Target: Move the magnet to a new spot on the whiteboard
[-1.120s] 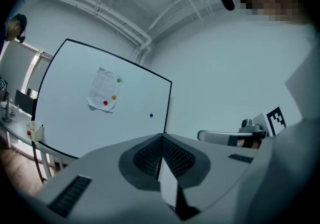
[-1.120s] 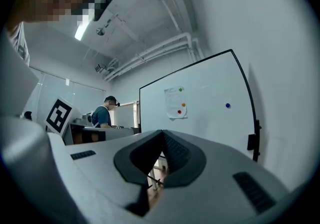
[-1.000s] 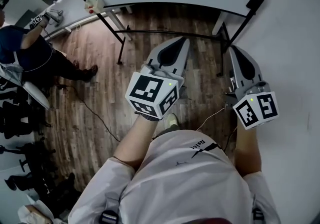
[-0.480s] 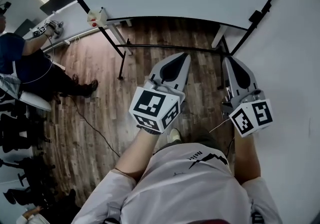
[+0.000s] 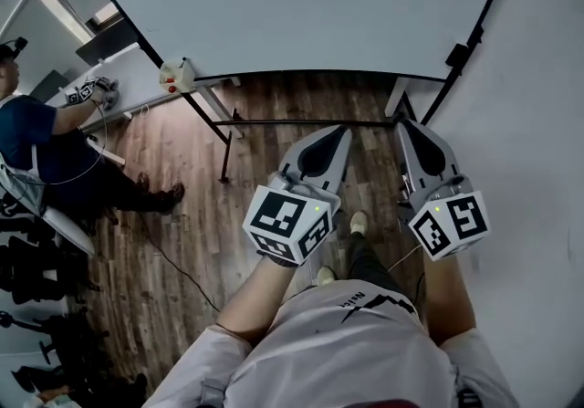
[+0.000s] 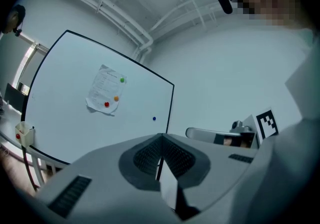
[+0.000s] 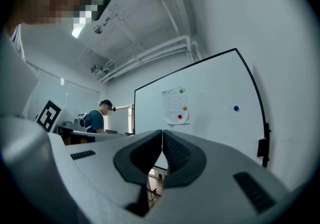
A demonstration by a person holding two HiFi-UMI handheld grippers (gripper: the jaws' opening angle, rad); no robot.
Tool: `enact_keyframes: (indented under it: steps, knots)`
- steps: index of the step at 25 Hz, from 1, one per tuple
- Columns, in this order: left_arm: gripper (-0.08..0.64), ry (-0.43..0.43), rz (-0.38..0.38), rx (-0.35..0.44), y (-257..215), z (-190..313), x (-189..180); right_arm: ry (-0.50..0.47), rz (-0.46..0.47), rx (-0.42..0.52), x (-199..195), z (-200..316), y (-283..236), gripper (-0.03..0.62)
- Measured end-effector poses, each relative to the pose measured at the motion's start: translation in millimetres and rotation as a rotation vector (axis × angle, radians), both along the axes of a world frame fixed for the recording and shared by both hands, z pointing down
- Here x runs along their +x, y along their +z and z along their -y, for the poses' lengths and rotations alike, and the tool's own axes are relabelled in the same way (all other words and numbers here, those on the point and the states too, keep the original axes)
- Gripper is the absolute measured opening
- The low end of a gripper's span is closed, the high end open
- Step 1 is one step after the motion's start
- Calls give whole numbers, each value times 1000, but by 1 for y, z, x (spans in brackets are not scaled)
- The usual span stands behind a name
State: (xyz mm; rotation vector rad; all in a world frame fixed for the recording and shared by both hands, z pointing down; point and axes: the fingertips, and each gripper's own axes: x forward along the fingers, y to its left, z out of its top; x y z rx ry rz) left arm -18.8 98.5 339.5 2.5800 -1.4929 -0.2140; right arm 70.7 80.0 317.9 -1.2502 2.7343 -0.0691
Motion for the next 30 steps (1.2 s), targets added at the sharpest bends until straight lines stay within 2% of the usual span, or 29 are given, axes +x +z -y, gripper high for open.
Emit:
enact_keyframes:
  steps: [6, 17, 23, 30]
  knots:
    - [11, 2, 22, 2, 1, 50, 7, -6, 20, 8, 4, 58, -4, 14]
    - [11, -12, 36, 6, -10, 179, 31, -37, 22, 9, 19, 191, -11, 14]
    - [11, -28, 35, 15, -14, 242, 52, -4, 17, 34, 49, 261, -18, 14]
    - [11, -17, 50, 2, -13, 285, 69, 51, 24, 13, 74, 317, -15, 15]
